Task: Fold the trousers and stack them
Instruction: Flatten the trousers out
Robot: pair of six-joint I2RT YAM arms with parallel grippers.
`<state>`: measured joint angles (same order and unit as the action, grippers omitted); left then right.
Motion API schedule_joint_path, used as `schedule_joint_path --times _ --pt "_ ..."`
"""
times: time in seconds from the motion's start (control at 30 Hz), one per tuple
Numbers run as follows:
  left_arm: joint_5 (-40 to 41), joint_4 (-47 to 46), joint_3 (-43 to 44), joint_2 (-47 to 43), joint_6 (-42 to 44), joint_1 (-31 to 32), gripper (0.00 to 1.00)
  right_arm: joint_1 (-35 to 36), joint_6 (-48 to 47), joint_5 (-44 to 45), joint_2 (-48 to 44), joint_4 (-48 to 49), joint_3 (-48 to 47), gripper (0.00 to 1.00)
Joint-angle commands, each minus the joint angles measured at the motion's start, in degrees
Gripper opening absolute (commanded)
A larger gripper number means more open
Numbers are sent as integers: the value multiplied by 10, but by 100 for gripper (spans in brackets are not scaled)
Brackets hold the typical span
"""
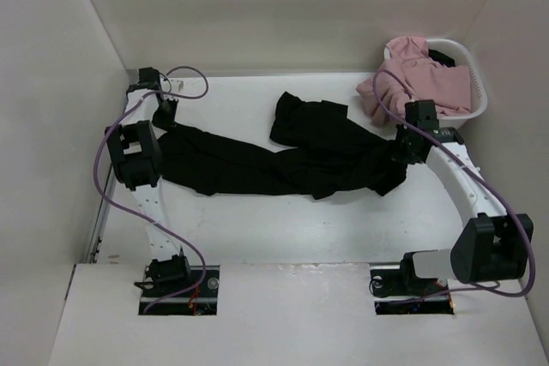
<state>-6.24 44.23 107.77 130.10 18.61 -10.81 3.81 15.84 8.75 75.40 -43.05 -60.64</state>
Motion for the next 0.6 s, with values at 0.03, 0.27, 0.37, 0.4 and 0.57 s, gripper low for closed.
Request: schedule_joint_path --times 0.03,0.27,0.37,0.4,0.57 --pt "11 -88 87 -136 -9 -55 0 -18 -5 11 9 39 -124 0" --pt "-68 -85 17 -307 19 -137 1 -32 -3 17 -65 31 -100 0" --pt "-112 -85 -79 -374 45 -169 4 -23 2 10 -94 21 -62 0" --pt "-122 -81 -116 -392 55 -180 4 -16 3 7 -102 20 -46 0" --pt "-134 -62 -342 -467 152 -232 6 17 33 5 -149 23 60 2"
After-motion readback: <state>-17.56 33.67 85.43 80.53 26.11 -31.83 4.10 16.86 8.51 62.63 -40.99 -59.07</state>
